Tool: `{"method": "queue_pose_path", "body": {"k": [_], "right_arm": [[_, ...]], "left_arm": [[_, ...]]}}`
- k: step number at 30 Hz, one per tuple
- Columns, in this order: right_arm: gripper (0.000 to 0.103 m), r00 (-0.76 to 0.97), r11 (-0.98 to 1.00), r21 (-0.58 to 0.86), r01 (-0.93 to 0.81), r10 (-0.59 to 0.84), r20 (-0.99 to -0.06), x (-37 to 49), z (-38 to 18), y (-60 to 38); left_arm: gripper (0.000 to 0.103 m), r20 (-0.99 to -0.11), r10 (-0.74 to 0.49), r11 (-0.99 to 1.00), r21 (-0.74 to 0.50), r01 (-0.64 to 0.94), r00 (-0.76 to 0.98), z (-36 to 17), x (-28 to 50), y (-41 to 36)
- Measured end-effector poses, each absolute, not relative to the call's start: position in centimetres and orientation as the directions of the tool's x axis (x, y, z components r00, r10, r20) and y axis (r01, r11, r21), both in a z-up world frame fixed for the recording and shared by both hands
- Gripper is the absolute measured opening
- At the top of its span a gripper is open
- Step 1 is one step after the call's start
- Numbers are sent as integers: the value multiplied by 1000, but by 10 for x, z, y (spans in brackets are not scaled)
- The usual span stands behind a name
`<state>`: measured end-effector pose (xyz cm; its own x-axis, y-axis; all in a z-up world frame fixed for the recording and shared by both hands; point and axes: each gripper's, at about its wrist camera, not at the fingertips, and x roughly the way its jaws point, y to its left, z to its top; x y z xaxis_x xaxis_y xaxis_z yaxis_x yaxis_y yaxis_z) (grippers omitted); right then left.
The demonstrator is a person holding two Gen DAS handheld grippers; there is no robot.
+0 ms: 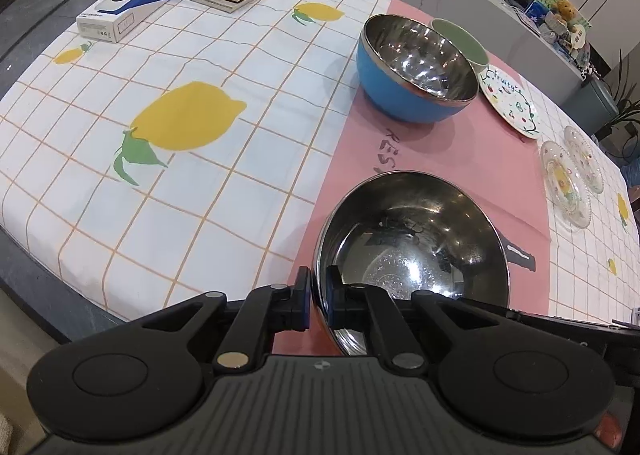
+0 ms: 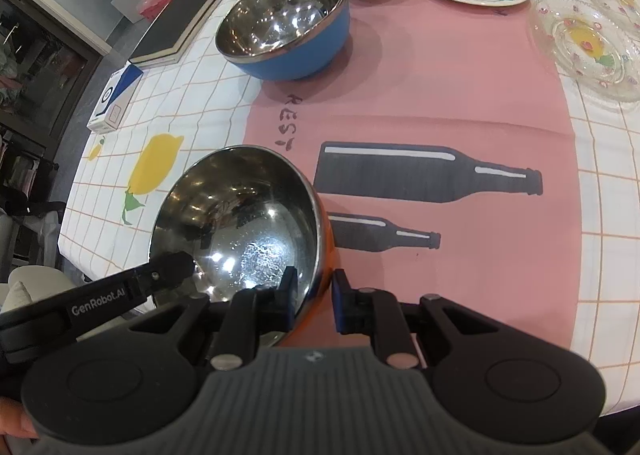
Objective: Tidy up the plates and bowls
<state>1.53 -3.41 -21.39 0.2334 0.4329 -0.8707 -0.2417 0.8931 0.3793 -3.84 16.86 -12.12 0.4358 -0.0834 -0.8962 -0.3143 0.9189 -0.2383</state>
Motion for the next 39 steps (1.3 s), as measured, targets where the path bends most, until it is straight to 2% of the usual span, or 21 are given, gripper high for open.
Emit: {"method": "queue_pose_path", "body": {"k": [10, 13, 16, 19, 23, 39], "right_arm": [[17, 215, 894, 384, -232, 432, -876, 19, -218, -33], [20, 221, 892, 389, -232, 438, -872, 20, -216, -35], [40, 218, 890, 391, -235, 440, -871, 22, -215, -35], [46, 204, 893, 391, -225, 435, -877, 23, -216, -37], [46, 207, 889, 399, -224, 444, -872, 24, -212, -42], [46, 327, 890, 368, -269, 443, -835, 29, -163, -62]], "left_arm": [[8, -898, -76, 927, -224, -302, 434, -122, -35, 165], [12, -899, -78, 932, -219, -289, 431, -123, -33, 163], [27, -899, -71, 933, -213, -289, 433, -122, -33, 163], [35, -891, -59, 934, -208, -290, 450, -117, -33, 164], [40, -875, -57, 930, -222, -292, 482, -107, -35, 167], [40, -839, -22, 946, -194, -261, 544, -61, -21, 160]]}}
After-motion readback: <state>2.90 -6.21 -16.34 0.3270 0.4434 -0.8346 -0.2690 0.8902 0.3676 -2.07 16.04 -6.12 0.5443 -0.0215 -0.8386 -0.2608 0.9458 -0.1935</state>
